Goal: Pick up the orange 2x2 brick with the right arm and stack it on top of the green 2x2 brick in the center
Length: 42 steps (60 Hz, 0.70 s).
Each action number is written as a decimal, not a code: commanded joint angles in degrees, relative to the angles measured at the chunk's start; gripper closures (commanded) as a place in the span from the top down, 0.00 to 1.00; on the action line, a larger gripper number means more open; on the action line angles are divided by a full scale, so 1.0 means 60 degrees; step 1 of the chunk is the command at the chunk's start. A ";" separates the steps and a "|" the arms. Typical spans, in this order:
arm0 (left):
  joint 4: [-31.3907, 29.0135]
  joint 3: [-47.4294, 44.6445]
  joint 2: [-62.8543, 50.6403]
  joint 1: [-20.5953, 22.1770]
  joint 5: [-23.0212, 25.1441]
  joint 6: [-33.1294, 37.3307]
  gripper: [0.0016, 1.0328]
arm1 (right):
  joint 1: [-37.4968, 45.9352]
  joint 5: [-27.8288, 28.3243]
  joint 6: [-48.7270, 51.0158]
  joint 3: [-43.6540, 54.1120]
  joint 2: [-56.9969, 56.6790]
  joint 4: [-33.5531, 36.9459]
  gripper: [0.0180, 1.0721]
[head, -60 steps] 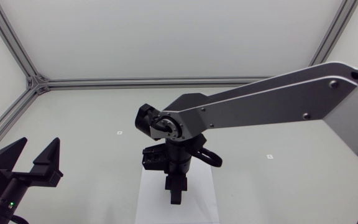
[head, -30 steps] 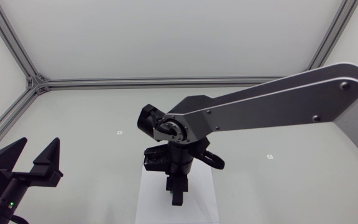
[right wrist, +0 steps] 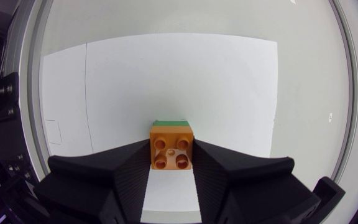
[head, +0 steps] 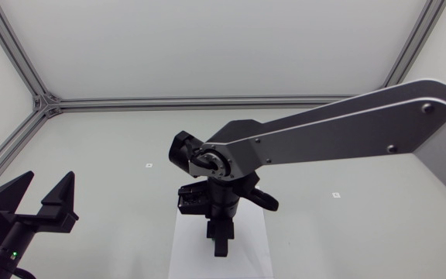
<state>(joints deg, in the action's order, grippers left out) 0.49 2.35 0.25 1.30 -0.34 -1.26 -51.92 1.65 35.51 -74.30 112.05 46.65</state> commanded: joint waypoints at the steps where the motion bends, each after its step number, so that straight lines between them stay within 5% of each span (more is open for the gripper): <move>1: -0.0126 -0.0392 0.0075 -0.0026 0.0042 0.0122 0.96 | -0.0004 -0.0085 0.0308 0.0592 0.1071 0.0047 0.05; 32: -0.0126 -0.0392 0.0075 -0.0026 0.0056 0.0122 0.96 | 0.0040 0.0150 0.0381 0.0372 0.0983 0.0222 0.06; 42: -0.0141 -0.0392 0.0075 -0.0026 0.0042 0.0122 0.96 | 0.0099 0.0194 0.0366 0.0284 0.0910 0.0222 0.13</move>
<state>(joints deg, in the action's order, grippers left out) 0.49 2.35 0.25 1.28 -0.34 -1.26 -51.64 2.33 36.93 -75.55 112.62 47.97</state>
